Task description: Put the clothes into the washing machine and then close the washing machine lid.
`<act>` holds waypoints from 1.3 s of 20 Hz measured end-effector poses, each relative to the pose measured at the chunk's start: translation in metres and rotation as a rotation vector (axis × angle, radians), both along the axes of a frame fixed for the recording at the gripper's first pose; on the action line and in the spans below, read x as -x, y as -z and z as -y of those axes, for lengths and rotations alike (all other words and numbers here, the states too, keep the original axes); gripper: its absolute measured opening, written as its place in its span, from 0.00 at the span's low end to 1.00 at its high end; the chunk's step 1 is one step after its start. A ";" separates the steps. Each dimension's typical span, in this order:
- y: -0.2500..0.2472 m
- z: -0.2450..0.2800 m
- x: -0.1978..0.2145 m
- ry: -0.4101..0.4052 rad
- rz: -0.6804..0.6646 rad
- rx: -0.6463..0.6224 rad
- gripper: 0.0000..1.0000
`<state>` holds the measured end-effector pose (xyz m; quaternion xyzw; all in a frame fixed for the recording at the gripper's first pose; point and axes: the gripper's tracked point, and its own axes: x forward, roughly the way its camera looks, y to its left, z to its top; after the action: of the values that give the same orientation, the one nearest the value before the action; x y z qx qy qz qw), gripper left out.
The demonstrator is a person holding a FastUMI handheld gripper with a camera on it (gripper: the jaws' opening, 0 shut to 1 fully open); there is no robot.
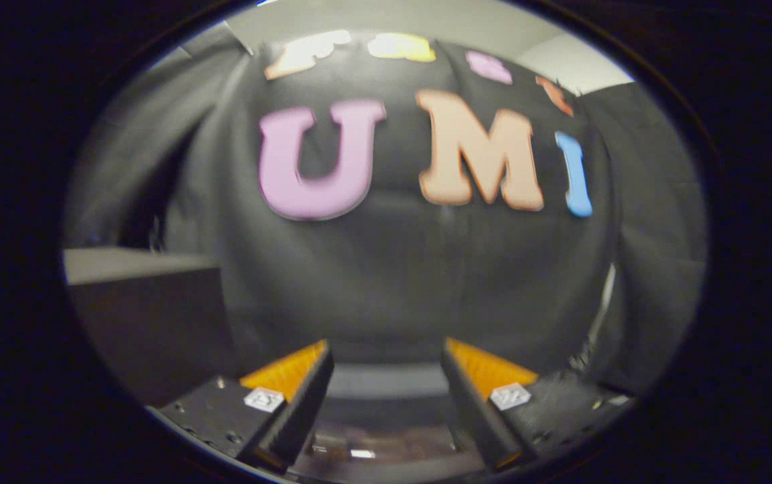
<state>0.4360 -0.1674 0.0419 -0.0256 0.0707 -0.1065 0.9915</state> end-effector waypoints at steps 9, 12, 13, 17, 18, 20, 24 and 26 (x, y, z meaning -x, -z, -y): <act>-0.027 0.013 0.022 0.066 0.019 -0.134 0.97; -0.039 0.013 0.033 0.066 0.014 -0.147 0.97; -0.039 0.012 0.036 0.070 0.011 -0.157 0.97; -0.053 0.013 0.064 0.084 0.031 -0.186 0.97; -0.057 0.013 0.070 0.086 0.035 -0.180 0.97; -0.061 0.009 0.083 0.080 0.038 -0.147 0.97; -0.077 -0.003 0.108 0.051 0.055 -0.084 0.97; -0.079 -0.009 0.122 0.029 0.038 -0.072 0.97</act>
<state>0.3139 -0.1580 0.1213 0.0132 0.0560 -0.1187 0.9913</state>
